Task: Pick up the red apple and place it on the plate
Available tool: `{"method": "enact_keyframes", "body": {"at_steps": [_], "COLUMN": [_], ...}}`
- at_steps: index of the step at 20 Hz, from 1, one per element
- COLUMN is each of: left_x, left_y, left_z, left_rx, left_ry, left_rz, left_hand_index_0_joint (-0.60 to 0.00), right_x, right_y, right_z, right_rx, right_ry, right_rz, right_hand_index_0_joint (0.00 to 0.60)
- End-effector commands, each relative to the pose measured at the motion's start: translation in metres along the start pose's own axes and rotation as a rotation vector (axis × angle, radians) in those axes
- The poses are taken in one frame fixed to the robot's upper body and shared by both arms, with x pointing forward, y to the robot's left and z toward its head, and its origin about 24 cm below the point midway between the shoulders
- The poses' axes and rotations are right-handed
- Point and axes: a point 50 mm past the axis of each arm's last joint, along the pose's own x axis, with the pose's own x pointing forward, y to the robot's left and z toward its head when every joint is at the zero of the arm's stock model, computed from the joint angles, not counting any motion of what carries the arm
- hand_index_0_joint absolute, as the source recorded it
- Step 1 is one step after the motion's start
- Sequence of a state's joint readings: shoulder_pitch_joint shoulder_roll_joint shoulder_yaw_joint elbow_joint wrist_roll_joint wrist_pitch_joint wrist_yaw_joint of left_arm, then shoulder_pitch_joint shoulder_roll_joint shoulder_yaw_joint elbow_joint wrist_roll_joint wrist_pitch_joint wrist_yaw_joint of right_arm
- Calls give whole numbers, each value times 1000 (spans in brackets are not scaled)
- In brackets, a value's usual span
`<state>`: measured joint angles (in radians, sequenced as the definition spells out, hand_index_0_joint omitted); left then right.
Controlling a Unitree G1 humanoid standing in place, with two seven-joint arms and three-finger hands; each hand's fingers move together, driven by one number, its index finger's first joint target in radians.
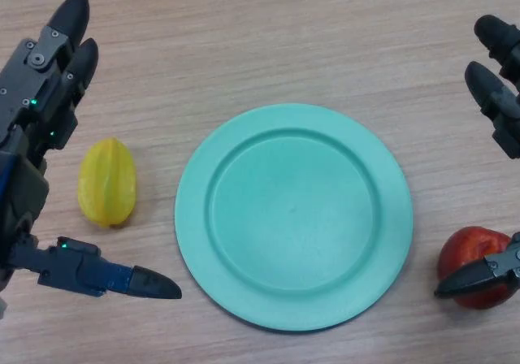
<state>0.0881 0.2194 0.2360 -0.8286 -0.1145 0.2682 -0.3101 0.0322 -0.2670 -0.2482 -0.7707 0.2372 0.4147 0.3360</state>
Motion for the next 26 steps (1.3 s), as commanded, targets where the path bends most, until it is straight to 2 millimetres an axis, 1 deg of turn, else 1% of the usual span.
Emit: {"method": "enact_keyframes", "body": {"at_steps": [1,5,7,9,11,13,14,15,16,17,18,19,21,22,23,24,26], "left_x": [-4,-7,-6,-6,-7,-8,-9,-9,-8,-8,-8,-8,-8,-9,-9,-11,-12], "left_y": [8,5,5,6,5,6,7,8,9,10,11,12,12,13,13,15,16], "left_z": [23,20,18,15,13,12,11,10,9,9,9,9,9,9,9,8,6], "left_rx": [80,93,92,89,89,83,80,79,78,83,84,84,84,85,85,84,90], "left_ry": [-157,-139,-136,-135,-134,-130,-127,-127,-124,-124,-126,-128,-128,-128,-128,-128,-121], "left_rz": [24,25,21,25,31,32,36,39,43,45,49,50,51,54,57,70,79], "left_hand_index_0_joint": [0,0,0,0,0,0,0,0,0,0,0,0,0,0,0,0,0], "right_x": [-5,-7,-9,-11,-12,-12,-13,-13,-14,-14,-15,-14,-14,-13,-13,-13,-10], "right_y": [-5,-10,-16,-24,-33,-44,-49,-51,-53,-55,-55,-56,-56,-55,-55,-55,-53], "right_z": [34,33,27,15,-1,-21,-38,-49,-68,-78,-93,-99,-104,-108,-110,-112,-103], "right_rx": [-80,-86,-116,-178,-258,-389,-471,-516,-572,-597,-620,-625,-629,-638,-659,-741,-725], "right_ry": [-213,-221,-220,-207,-186,-139,-81,-46,20,54,105,126,143,157,167,178,159], "right_rz": [-21,-33,-62,-98,-114,-146,-159,-157,-145,-141,-135,-141,-146,-137,-126,-109,-122], "right_hand_index_0_joint": [0,0,0,0,0,0,0,0,0,0,0,0,200,350,449,597,600]}}
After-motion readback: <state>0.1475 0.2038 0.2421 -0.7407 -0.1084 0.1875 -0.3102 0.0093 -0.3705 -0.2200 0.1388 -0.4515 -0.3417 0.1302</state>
